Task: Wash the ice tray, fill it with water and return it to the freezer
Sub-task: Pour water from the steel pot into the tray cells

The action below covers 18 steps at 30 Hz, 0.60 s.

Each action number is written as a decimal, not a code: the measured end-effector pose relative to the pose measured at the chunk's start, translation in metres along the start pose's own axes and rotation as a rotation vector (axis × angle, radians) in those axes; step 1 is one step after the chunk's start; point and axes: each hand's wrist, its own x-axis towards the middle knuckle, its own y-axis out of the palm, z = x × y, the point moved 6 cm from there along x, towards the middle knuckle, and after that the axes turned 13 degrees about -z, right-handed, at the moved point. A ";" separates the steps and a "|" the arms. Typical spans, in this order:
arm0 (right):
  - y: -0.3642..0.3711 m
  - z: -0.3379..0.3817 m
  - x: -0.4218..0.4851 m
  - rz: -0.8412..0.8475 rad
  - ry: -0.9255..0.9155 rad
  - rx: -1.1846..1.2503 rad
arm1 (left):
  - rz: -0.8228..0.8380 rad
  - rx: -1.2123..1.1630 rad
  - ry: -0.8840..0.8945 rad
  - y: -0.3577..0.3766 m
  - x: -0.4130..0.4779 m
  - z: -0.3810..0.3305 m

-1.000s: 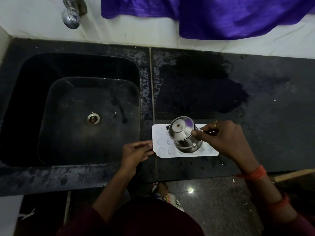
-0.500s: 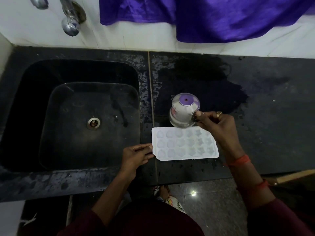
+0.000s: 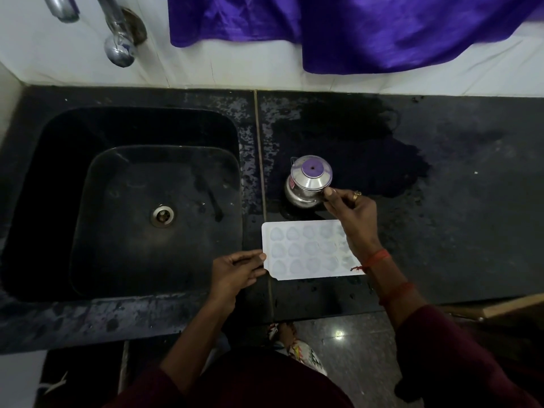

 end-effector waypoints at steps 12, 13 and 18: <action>0.003 -0.016 0.010 0.032 0.040 0.016 | -0.009 -0.011 -0.005 0.000 0.001 0.000; 0.002 -0.015 0.010 0.034 0.038 0.003 | -0.007 -0.012 -0.005 0.000 0.001 0.001; -0.010 -0.011 0.012 0.009 -0.001 -0.175 | 0.004 0.000 0.011 0.000 0.003 0.002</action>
